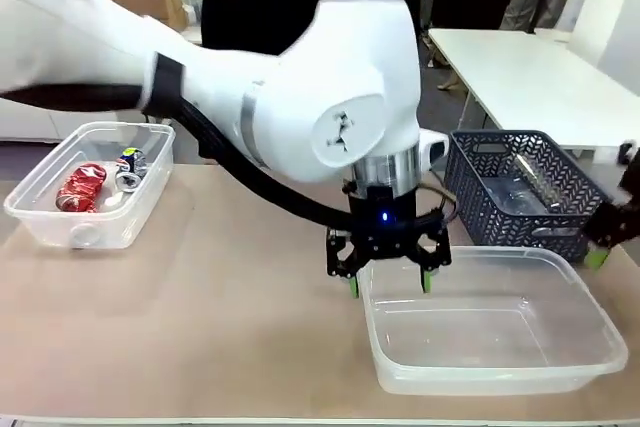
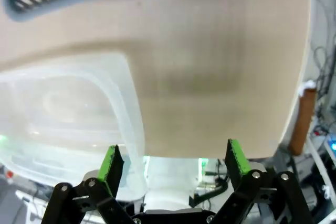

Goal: Sort the waste into each basket.
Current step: Pick up the Organizing box on the right side of the table and lift it.

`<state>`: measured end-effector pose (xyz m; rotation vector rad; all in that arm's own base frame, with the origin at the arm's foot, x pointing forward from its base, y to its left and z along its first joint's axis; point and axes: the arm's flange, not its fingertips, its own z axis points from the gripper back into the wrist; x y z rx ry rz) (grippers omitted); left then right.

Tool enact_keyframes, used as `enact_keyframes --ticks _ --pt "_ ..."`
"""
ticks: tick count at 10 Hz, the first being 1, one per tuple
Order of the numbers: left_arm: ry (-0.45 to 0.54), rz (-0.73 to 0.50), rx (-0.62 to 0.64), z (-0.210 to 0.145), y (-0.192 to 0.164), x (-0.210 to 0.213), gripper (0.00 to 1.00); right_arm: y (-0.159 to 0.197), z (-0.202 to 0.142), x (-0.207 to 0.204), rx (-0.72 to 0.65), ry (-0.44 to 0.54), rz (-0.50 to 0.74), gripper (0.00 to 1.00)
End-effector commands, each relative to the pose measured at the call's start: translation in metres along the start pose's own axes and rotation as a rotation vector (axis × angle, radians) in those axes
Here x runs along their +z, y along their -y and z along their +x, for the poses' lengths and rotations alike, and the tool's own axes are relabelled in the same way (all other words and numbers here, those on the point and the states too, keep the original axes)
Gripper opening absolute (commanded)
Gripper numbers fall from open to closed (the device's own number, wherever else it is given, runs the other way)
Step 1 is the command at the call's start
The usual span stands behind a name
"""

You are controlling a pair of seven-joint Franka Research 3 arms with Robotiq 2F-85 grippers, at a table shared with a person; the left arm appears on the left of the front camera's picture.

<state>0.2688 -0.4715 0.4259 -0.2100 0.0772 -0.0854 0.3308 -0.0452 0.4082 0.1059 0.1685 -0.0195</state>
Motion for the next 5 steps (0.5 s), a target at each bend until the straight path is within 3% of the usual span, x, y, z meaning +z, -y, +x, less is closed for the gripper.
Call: enact_keyframes --ticks 1,5 --pt "-0.001 0.051 0.048 0.001 0.0 -0.018 1.0 -0.008 -0.005 -0.033 0.021 -0.091 0.006 1.0" --pt "-0.034 0.07 0.104 0.012 -0.01 -0.048 1.0 -0.022 0.001 -0.072 0.039 -0.188 0.046 1.0"
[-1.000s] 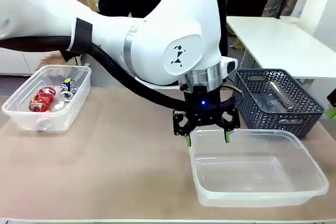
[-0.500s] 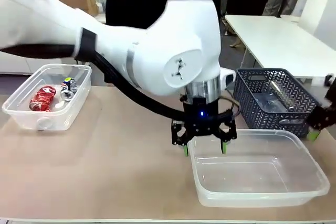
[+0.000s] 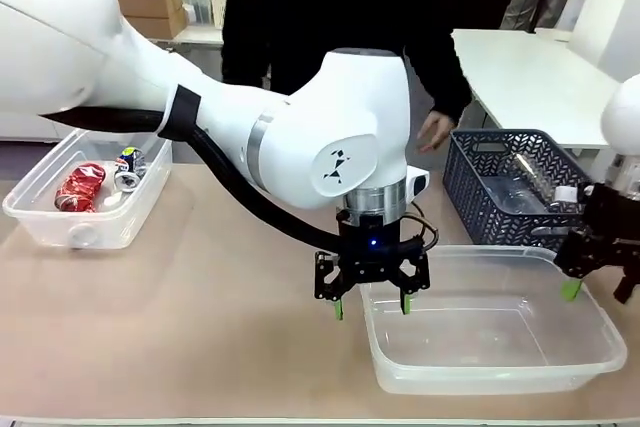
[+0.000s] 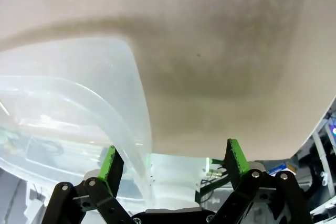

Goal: Sort the waste into each basket.
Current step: Pick up the Organizing box on the right side of the table and lift it.

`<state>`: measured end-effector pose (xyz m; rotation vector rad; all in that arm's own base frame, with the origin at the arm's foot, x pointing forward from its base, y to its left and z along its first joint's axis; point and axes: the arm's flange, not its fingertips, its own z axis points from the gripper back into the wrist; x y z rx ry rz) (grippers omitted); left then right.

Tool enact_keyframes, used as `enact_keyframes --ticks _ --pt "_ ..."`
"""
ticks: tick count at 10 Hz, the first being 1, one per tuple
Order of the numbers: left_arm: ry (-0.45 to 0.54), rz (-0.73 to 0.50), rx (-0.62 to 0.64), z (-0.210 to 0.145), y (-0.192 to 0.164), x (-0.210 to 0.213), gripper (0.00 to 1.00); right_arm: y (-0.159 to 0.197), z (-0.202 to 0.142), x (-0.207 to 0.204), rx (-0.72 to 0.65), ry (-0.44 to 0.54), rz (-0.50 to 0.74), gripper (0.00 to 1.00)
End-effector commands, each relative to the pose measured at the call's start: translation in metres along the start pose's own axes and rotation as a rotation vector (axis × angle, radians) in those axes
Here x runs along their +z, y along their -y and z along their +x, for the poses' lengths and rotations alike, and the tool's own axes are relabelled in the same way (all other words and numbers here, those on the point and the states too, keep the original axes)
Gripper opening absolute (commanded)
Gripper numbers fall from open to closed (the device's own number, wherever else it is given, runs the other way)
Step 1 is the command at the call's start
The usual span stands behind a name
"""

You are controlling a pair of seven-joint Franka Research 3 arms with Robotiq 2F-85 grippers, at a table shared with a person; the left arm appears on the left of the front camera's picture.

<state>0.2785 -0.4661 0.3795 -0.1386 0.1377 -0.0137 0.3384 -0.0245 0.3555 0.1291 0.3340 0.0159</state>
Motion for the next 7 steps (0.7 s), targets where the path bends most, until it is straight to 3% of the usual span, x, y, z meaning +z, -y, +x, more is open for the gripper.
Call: enact_keyframes --ticks 1,2,3,4,5,6,7 --pt "0.008 0.002 0.02 0.0024 0.0055 -0.0089 1.0 -0.0084 -0.0079 -0.029 0.021 -0.04 0.026 1.0" --pt "0.009 -0.001 0.022 0.0042 0.0039 -0.012 1.0 -0.0108 -0.0065 -0.0303 0.039 -0.045 0.048 1.0" --pt "0.004 0.014 0.025 0.0076 0.0031 -0.013 0.4 -0.0119 -0.008 -0.0277 0.053 -0.041 0.058 0.46" --pt "0.021 0.018 0.034 0.0092 0.0034 -0.0129 0.4 -0.0125 -0.0108 -0.024 0.055 -0.032 0.062 0.45" --pt "0.023 0.015 0.029 0.0095 0.0038 -0.0129 0.0 -0.0133 -0.0127 -0.0222 0.055 -0.026 0.056 0.0" --pt "0.027 0.014 0.024 0.0085 0.0043 -0.0128 0.35 -0.0143 -0.0144 -0.0223 0.056 -0.029 0.048 0.0" --pt "0.028 0.014 0.024 0.0078 0.0043 -0.013 0.0 -0.0145 -0.0154 -0.0227 0.052 -0.034 0.044 0.0"
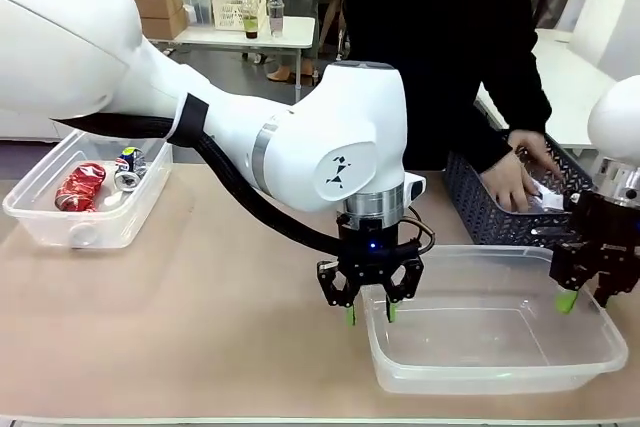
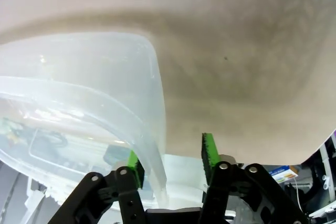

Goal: Sort the waste into each basket.
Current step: Pick up the Organizing box on the right side of the table and lift it.

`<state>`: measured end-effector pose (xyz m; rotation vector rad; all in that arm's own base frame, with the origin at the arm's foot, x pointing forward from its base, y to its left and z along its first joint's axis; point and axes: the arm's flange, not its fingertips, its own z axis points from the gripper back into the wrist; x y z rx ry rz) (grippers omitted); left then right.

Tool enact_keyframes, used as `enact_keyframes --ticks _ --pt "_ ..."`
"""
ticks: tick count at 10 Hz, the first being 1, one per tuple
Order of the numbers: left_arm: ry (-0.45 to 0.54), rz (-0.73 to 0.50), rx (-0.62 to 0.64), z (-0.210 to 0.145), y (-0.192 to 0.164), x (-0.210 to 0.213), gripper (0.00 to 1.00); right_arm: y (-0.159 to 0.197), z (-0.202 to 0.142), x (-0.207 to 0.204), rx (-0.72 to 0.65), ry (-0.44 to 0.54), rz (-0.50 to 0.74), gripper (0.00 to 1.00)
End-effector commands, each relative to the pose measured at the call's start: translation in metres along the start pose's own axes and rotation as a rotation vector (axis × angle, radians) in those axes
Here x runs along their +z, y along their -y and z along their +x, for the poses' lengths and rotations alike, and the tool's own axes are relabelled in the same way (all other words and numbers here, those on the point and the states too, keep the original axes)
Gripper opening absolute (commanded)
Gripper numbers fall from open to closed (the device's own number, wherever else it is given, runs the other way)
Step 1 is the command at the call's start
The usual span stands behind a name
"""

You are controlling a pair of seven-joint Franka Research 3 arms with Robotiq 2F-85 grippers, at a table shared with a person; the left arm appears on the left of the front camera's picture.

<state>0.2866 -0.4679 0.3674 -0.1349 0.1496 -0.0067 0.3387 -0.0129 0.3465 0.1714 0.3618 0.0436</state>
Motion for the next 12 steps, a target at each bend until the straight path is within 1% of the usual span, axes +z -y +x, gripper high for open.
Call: enact_keyframes --ticks 1,3,6,7,8,9,10,11,12 --pt "0.043 0.013 0.016 -0.002 0.004 -0.002 0.0 -0.005 -0.019 -0.013 0.017 -0.005 0.004 0.19" --pt "0.046 0.008 0.015 -0.003 0.004 0.001 0.0 -0.007 -0.024 -0.01 0.02 -0.002 -0.005 0.0" --pt "0.045 -0.013 0.007 -0.006 0.0 0.006 0.0 -0.013 -0.03 -0.002 0.026 -0.02 -0.036 0.0" --pt "0.016 -0.036 -0.013 -0.014 -0.006 0.014 0.0 -0.016 -0.033 0.004 0.016 -0.034 -0.053 0.0" --pt "0.032 -0.047 -0.017 -0.024 -0.015 0.028 0.0 -0.022 -0.037 0.018 0.007 -0.047 -0.066 0.0" --pt "0.038 -0.072 -0.039 -0.035 -0.027 0.045 0.0 -0.03 -0.041 0.039 0.014 -0.078 -0.066 0.0" --pt "0.089 -0.105 -0.033 -0.045 -0.043 0.066 0.0 -0.04 -0.041 0.067 0.056 -0.098 -0.051 0.0" --pt "0.143 -0.134 -0.017 -0.05 -0.056 0.083 0.0 -0.053 -0.034 0.096 0.054 -0.065 -0.055 0.0" --pt "0.187 -0.159 0.013 -0.053 -0.071 0.099 0.0 -0.07 -0.02 0.124 0.02 -0.012 -0.046 0.0"
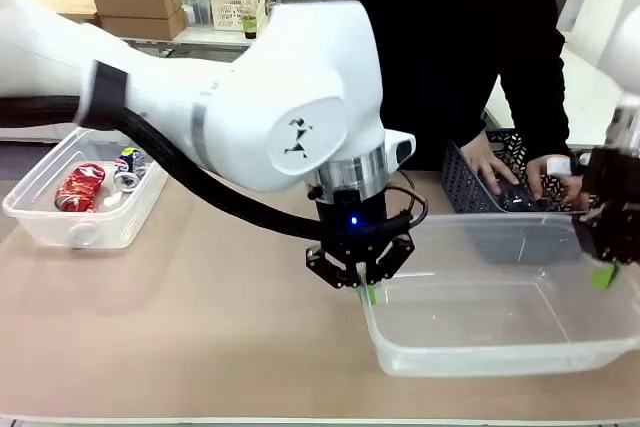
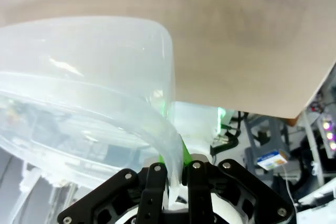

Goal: Sort the waste into each basket.
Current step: Pick up the Organizing box on the right side of the table and lift it.

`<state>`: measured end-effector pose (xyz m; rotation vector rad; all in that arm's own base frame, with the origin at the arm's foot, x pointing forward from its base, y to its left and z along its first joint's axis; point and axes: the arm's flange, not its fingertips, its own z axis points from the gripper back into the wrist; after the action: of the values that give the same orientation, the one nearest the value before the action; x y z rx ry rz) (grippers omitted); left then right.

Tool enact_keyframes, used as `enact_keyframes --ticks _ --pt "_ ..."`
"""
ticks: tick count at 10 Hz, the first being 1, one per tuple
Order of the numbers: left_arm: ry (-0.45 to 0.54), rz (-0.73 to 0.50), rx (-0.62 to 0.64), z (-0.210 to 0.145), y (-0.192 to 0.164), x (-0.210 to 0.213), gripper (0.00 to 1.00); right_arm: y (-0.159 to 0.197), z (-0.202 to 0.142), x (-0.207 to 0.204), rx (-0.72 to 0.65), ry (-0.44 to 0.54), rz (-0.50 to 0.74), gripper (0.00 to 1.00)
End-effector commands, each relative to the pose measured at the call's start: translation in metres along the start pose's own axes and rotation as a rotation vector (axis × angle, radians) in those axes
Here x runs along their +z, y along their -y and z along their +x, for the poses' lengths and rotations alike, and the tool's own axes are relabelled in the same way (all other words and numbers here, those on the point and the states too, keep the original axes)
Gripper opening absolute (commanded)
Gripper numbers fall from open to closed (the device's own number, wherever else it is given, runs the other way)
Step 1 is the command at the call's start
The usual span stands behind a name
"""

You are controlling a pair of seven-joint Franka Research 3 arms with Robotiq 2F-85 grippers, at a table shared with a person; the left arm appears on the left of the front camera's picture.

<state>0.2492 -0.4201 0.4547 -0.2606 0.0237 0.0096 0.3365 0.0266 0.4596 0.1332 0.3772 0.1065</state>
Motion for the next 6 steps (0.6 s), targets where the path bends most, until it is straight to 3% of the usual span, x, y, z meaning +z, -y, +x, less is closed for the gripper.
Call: enact_keyframes --ticks 1,3,6 --pt "0.103 -0.025 0.04 0.002 -0.048 0.033 0.0 -0.027 0.036 0.05 -0.024 0.017 0.018 0.0" --pt "0.12 -0.015 0.098 0.037 -0.087 0.076 0.0 -0.067 0.075 0.069 0.054 -0.011 0.009 0.0" --pt "0.041 0.039 0.097 0.133 -0.127 0.122 0.0 -0.1 0.103 0.065 0.111 -0.021 0.014 0.0"
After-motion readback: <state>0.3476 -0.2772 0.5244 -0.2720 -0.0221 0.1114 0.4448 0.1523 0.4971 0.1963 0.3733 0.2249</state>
